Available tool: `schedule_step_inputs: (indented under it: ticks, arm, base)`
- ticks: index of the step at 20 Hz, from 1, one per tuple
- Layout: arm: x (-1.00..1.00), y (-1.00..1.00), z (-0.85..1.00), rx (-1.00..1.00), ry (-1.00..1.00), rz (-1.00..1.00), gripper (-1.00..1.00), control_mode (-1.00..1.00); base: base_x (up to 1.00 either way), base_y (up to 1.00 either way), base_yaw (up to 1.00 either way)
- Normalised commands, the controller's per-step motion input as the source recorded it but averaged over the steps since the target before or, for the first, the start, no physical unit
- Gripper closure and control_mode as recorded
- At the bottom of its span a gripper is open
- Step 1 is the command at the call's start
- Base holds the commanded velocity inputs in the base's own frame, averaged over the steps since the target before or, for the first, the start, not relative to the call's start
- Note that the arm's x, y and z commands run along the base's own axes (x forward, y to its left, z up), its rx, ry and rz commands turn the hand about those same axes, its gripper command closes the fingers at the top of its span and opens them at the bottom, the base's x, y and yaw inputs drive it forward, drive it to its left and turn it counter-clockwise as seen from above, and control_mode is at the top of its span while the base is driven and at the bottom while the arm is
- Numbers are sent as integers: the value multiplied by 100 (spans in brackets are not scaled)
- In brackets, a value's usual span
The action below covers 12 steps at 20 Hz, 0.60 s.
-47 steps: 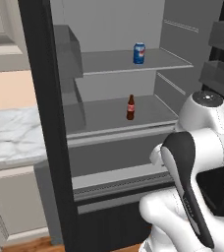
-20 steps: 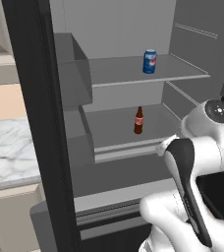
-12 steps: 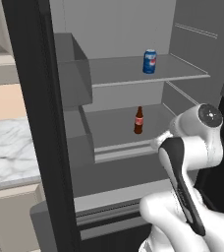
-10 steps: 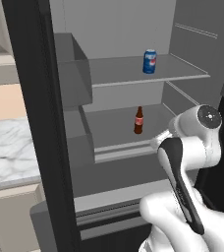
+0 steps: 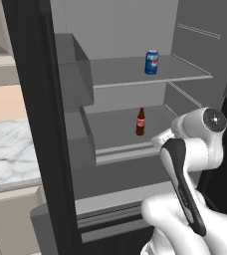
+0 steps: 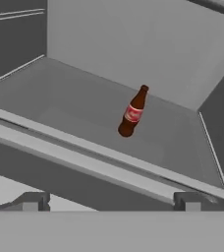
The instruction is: Open the fridge, grab two sodas, and place both sodas inside the bowl with ice on the dining counter.
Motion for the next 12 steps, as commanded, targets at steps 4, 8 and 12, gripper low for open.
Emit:
schedule_step_inputs:
  ticks: [4,8,12]
  arm:
    - [11,1,0,11,-14,-6,-100,-100]
    - [16,1,0,-6,-18,-13,-100,-100]
    - [23,0,0,-9,-21,-8,-100,-100]
  base:
    - [0,0,0]
    - [0,0,0]
    - [0,0,0]
